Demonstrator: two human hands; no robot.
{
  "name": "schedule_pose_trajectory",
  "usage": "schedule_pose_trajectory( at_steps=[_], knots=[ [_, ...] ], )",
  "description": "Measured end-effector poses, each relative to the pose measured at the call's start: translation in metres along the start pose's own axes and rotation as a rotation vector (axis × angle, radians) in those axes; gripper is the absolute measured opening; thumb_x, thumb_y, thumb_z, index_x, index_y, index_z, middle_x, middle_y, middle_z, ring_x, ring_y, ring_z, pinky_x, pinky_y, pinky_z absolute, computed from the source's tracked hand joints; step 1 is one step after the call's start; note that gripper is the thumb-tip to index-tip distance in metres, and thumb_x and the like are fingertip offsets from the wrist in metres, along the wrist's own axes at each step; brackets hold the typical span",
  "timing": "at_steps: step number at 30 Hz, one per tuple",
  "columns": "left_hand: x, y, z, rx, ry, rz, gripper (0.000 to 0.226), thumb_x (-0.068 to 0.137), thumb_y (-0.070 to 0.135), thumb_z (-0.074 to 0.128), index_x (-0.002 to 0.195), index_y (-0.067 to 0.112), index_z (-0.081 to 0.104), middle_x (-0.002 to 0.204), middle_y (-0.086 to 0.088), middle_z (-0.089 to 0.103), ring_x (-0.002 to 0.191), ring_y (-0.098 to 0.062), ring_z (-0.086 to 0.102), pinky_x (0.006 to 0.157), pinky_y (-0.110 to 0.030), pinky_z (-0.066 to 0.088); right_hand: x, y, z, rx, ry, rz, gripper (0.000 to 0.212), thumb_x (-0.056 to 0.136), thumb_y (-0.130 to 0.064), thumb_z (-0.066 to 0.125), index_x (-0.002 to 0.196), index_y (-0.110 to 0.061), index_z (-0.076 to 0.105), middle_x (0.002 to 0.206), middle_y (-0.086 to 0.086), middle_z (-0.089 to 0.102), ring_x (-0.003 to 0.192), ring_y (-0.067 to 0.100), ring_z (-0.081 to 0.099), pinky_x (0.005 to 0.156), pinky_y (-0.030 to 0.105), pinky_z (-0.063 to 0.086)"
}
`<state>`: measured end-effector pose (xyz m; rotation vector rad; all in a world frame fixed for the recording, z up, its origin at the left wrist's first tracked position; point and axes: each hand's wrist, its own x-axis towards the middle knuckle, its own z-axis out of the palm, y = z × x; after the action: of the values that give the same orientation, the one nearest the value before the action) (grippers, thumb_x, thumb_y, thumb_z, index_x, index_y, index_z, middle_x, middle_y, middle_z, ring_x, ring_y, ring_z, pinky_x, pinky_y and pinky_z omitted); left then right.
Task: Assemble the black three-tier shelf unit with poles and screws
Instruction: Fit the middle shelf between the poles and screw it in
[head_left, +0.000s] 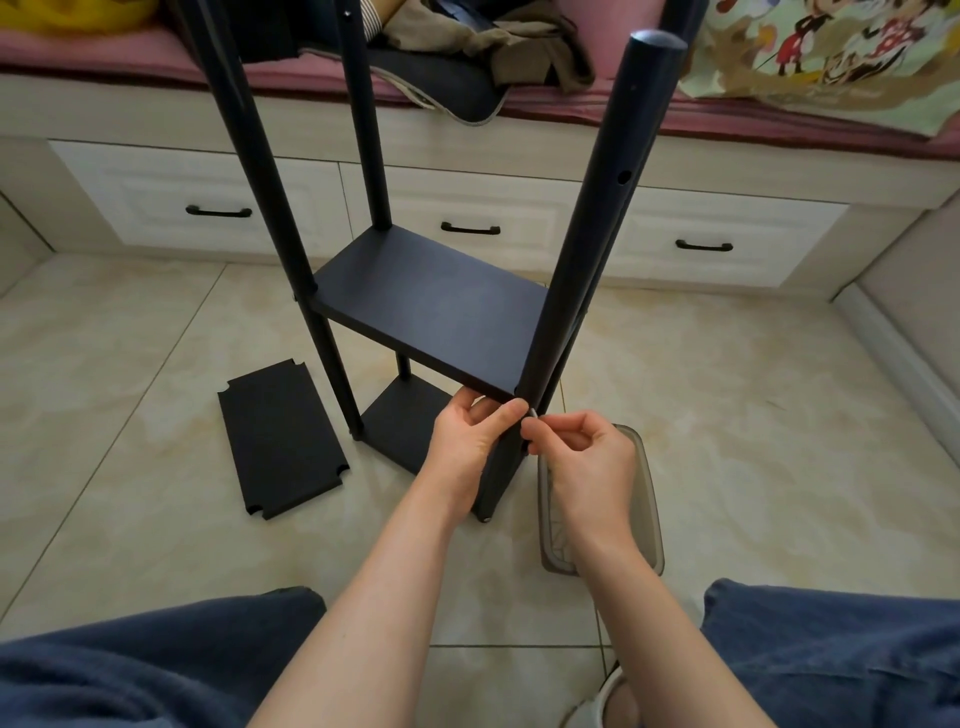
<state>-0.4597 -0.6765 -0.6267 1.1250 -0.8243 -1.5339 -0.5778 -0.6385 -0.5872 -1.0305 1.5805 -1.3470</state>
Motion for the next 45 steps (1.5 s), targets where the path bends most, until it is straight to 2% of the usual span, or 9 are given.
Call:
schedule_pose_trajectory(
  at_steps=[4,11,19,21,26,30,34,40,45],
  knots=[
    [-0.001,0.005,0.001,-0.034,0.023,-0.058,0.039,0.100,0.042,0.056,0.127,0.014,0.061,0.113,-0.008,0.075,0.111,-0.022,0.071,0.101,-0.035,0.051,-0.001,0.001,0.000,-0.042,-0.005,-0.029,0.010,0.082,-0.018,0.080,0.081,-0.017,0.070,0.074,-0.007,0.074,0.072,0.005,0.071,0.064,0.011,0.052],
    [0.000,0.007,0.011,-0.041,0.120,-0.052,0.019,0.097,0.033,0.064,0.112,0.021,0.068,0.103,-0.002,0.078,0.101,-0.019,0.074,0.087,-0.030,0.056,0.000,0.001,-0.002,-0.073,0.009,-0.064,0.011,0.081,-0.017,0.081,0.079,-0.019,0.070,0.074,-0.006,0.074,0.071,0.006,0.071,0.065,0.014,0.054],
    [-0.001,0.007,0.015,-0.026,0.121,-0.017,0.023,0.100,0.037,0.059,0.118,0.023,0.063,0.108,-0.002,0.076,0.105,-0.022,0.072,0.072,-0.025,0.056,-0.005,0.003,-0.002,-0.091,0.043,-0.075,0.010,0.081,-0.018,0.081,0.081,-0.019,0.071,0.076,-0.007,0.074,0.074,0.005,0.071,0.067,0.015,0.054],
    [-0.001,0.008,0.015,-0.023,0.120,-0.015,0.022,0.100,0.037,0.059,0.117,0.024,0.063,0.109,-0.002,0.076,0.107,-0.023,0.071,0.076,-0.028,0.057,-0.005,0.002,-0.002,-0.113,0.052,-0.091,0.010,0.081,-0.019,0.081,0.080,-0.020,0.071,0.076,-0.009,0.073,0.074,0.004,0.070,0.067,0.013,0.054],
    [-0.003,0.009,0.019,-0.006,0.121,-0.011,0.018,0.102,0.036,0.057,0.117,0.027,0.062,0.119,-0.002,0.073,0.112,-0.023,0.069,0.106,-0.047,0.050,-0.006,0.001,0.002,-0.173,0.060,-0.120,0.010,0.083,-0.022,0.079,0.082,-0.023,0.069,0.077,-0.011,0.071,0.077,0.000,0.068,0.068,0.010,0.052],
    [-0.004,0.010,0.020,0.007,0.116,-0.011,0.020,0.102,0.037,0.057,0.118,0.027,0.061,0.120,-0.001,0.072,0.114,-0.022,0.068,0.108,-0.050,0.049,-0.002,0.000,0.002,-0.184,0.048,-0.120,0.009,0.084,-0.022,0.078,0.085,-0.020,0.069,0.081,-0.008,0.072,0.078,0.004,0.069,0.071,0.017,0.054],
    [-0.004,0.009,0.019,0.000,0.110,-0.009,0.014,0.101,0.037,0.058,0.113,0.031,0.061,0.117,0.001,0.073,0.111,-0.020,0.069,0.106,-0.047,0.050,-0.001,0.000,-0.001,-0.196,0.001,-0.130,0.013,0.084,-0.025,0.078,0.087,-0.020,0.067,0.081,-0.007,0.071,0.077,0.004,0.068,0.069,0.014,0.052],
    [-0.003,0.008,0.018,-0.014,0.109,-0.007,0.015,0.101,0.039,0.059,0.113,0.032,0.062,0.112,0.007,0.074,0.108,-0.015,0.070,0.101,-0.039,0.053,0.010,-0.003,-0.004,-0.242,-0.067,-0.127,0.021,0.083,-0.024,0.080,0.091,-0.020,0.062,0.068,-0.004,0.071,0.065,0.003,0.068,0.063,0.022,0.049],
    [-0.003,0.008,0.018,-0.014,0.118,-0.003,0.014,0.100,0.040,0.060,0.113,0.034,0.062,0.111,0.011,0.074,0.108,-0.014,0.070,0.100,-0.039,0.053,0.019,-0.004,-0.006,-0.371,-0.221,-0.199,0.039,0.084,-0.020,0.078,0.113,-0.030,0.054,0.072,-0.005,0.068,0.070,0.000,0.066,0.058,0.012,0.049]
  ],
)
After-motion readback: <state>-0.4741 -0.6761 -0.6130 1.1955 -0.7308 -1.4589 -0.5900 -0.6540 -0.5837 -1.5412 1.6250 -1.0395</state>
